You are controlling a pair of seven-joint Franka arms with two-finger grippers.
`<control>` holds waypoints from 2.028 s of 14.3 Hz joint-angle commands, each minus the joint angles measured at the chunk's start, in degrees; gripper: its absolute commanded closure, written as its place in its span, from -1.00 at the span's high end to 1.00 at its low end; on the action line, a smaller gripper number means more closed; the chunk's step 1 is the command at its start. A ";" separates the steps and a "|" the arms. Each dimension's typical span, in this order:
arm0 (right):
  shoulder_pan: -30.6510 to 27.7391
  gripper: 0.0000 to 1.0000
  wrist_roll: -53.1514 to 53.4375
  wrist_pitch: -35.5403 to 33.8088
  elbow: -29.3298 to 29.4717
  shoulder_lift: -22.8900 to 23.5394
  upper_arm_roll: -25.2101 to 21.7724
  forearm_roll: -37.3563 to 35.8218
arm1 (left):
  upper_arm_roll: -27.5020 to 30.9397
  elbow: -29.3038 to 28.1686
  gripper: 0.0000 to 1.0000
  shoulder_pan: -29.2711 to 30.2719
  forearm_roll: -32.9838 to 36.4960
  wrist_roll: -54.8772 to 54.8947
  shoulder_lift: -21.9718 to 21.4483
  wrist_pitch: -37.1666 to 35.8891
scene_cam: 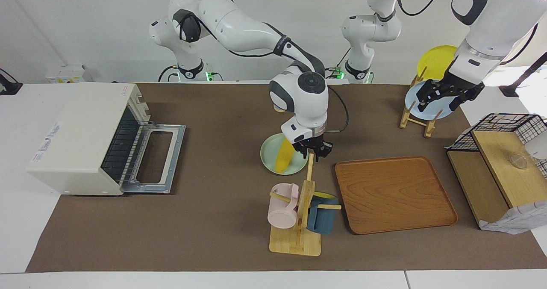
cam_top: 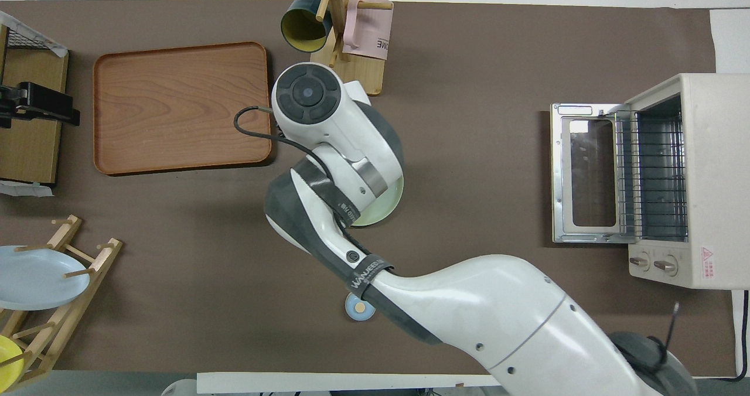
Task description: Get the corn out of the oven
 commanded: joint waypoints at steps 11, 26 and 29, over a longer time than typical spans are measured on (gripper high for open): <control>-30.52 -1.00 -36.15 7.60 -47.68 -22.71 0.76 -12.28 | -1.00 -26.59 1.00 -33.49 -0.48 -36.71 11.39 49.58; -36.23 -0.95 -51.86 -4.61 -38.72 -26.65 0.94 -16.10 | -0.65 -15.63 -1.00 -30.46 -0.39 -32.19 20.02 40.42; -40.01 -0.80 -55.83 -8.12 -38.64 -30.52 0.85 -11.43 | -0.57 -14.72 -1.00 -20.27 -0.39 -22.35 19.50 35.72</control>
